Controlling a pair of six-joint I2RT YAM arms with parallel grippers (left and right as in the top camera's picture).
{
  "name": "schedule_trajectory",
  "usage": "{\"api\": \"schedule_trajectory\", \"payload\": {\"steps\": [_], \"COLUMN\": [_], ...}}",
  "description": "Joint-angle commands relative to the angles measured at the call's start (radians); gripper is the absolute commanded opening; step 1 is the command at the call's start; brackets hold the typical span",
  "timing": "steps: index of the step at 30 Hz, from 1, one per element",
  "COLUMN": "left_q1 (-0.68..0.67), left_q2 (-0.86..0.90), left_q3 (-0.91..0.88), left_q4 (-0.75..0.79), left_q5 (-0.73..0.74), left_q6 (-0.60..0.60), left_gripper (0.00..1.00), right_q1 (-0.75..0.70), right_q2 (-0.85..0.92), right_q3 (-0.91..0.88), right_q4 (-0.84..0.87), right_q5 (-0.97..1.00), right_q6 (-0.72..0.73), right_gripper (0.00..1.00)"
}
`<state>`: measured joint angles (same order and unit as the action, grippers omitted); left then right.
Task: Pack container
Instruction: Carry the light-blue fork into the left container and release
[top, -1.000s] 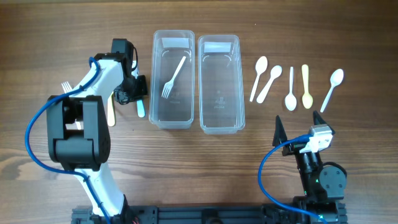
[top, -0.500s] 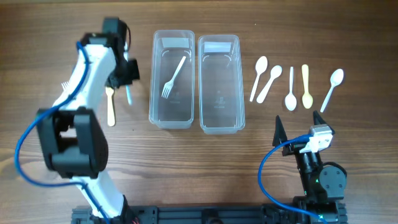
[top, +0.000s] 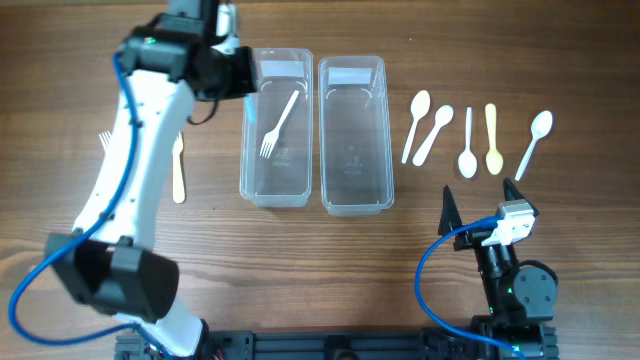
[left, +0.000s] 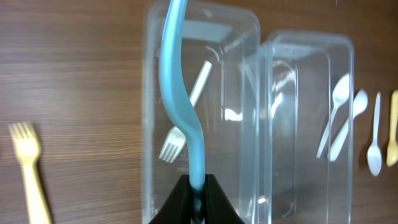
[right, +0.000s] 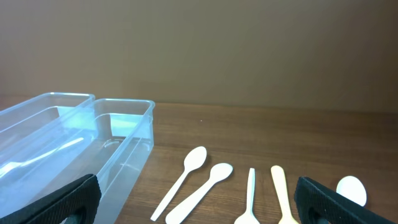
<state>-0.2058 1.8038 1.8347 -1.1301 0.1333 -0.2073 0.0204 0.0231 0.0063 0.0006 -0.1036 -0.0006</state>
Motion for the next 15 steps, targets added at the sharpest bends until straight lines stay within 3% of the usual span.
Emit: {"api": "schedule_trajectory", "payload": {"steps": [1,4,7,15], "left_q1": [-0.063,-0.085,-0.081,0.019], "left_q2": [0.104,0.174,0.192,0.059], "left_q3": [-0.021,-0.022,-0.021,0.089], "left_q4": [0.000,0.000,0.004,-0.045], "left_q5": [0.027,0.027,0.027,0.009], "left_q6": [-0.013,-0.012,-0.011,-0.008], "left_gripper": [0.09,0.18,0.43,0.50], "right_q1": [-0.004,-0.004,-0.004,-0.004], "right_q2": [-0.002,-0.002,-0.002,-0.002], "right_q3": [-0.001,-0.001,-0.001,-0.001], "right_q4": [0.005,0.005,0.005,0.005], "right_q5": [0.011,0.011,0.011,0.011], "right_q6": [0.000,0.001,0.001,0.001], "right_gripper": [1.00,1.00,1.00,1.00]}}
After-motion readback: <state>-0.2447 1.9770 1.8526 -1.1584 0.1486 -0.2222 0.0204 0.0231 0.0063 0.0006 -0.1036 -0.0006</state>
